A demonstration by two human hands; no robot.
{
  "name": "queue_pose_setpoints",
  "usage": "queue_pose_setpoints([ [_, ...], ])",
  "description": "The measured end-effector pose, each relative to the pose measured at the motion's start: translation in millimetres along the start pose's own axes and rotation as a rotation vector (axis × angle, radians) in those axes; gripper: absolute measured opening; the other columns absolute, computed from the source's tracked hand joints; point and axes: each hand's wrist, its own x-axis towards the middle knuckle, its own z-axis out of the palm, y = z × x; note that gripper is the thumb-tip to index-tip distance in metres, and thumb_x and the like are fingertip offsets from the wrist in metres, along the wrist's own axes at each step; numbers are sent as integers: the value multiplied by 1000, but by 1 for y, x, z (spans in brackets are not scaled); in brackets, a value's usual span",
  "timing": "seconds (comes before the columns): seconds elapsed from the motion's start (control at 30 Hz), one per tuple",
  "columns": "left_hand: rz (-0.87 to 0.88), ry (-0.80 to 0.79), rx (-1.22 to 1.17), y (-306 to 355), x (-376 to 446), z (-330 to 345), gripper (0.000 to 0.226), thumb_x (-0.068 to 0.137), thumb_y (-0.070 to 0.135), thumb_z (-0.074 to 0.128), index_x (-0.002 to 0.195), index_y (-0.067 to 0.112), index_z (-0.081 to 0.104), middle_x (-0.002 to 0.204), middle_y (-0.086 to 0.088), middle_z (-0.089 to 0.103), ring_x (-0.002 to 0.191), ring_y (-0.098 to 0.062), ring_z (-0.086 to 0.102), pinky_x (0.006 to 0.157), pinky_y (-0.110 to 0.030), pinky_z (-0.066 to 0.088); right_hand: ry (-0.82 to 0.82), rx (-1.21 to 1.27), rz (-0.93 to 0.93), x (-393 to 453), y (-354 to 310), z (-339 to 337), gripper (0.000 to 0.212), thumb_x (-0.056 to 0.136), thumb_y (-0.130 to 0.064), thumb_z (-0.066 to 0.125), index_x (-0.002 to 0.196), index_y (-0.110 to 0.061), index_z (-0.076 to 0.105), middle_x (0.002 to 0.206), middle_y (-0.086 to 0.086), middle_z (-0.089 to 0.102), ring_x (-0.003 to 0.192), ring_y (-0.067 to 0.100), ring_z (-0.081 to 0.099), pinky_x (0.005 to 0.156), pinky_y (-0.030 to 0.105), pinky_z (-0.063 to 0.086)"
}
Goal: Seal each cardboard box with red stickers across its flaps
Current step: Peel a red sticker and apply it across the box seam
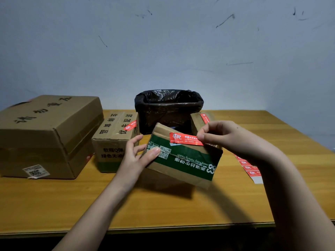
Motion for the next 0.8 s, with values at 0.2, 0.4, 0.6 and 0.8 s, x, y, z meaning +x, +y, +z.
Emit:
queue_pose_setpoints([
  [0.2, -28, 18, -9, -3, 2, 0, 121, 24, 83, 72, 129, 36, 34, 135, -10, 49, 120, -23, 54, 89, -27, 50, 216, -195, -128, -8, -10, 10, 12, 90, -22, 61, 79, -21, 63, 64, 0, 67, 52, 0, 55, 50, 15, 40],
  [0.4, -31, 29, -28, -4, 3, 2, 119, 26, 80, 75, 129, 35, 34, 135, -11, 49, 119, -23, 55, 88, -27, 50, 291, -231, -148, -11, -12, 13, 11, 89, -23, 62, 78, -22, 62, 64, -9, 67, 53, -4, 54, 50, 10, 38],
  [0.6, -20, 69, -37, -3, 2, 6, 101, 42, 64, 68, 132, 32, 33, 134, -10, 49, 120, -24, 53, 84, -22, 48, 401, -335, -165, -11, -5, 19, 12, 81, -21, 72, 78, -27, 63, 73, -11, 66, 68, 4, 61, 65, 31, 51],
  [0.8, -17, 88, -11, -3, -1, 8, 98, 42, 65, 68, 128, 35, 33, 136, -10, 47, 122, -26, 52, 96, -33, 47, 482, -377, -209, -13, -4, 24, 16, 82, -20, 70, 77, -30, 59, 75, -12, 63, 69, 3, 57, 66, 33, 49],
])
